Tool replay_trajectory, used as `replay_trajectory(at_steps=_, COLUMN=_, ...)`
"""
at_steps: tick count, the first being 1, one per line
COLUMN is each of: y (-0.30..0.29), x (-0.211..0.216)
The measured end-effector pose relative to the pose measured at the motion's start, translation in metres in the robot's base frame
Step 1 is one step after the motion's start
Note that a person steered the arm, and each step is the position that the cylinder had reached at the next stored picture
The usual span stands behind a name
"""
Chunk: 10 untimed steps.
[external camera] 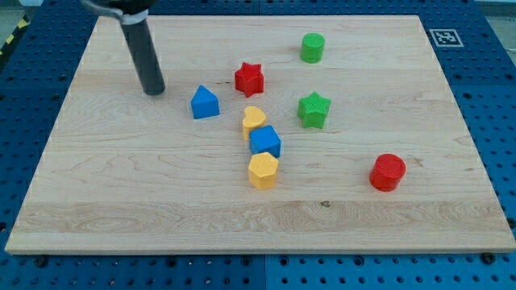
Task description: Place the blue triangle in between the red star and heart
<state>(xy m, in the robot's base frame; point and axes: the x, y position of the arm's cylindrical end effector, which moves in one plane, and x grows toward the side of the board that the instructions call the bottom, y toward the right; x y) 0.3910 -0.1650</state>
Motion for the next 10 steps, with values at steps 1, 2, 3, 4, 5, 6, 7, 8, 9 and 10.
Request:
replay_trajectory(at_steps=1, y=0.045, x=0.009)
replay_trajectory(at_steps=2, y=0.093, x=0.009)
replay_trajectory(at_steps=3, y=0.099, x=0.003)
replay_trajectory(at_steps=4, y=0.075, x=0.003)
replay_trajectory(at_steps=5, y=0.073, x=0.017)
replay_trajectory(at_steps=6, y=0.069, x=0.037)
replay_trajectory(at_steps=7, y=0.09, x=0.043)
replay_trajectory(at_steps=8, y=0.119, x=0.043)
replay_trajectory(at_steps=9, y=0.121, x=0.043)
replay_trajectory(at_steps=10, y=0.106, x=0.037)
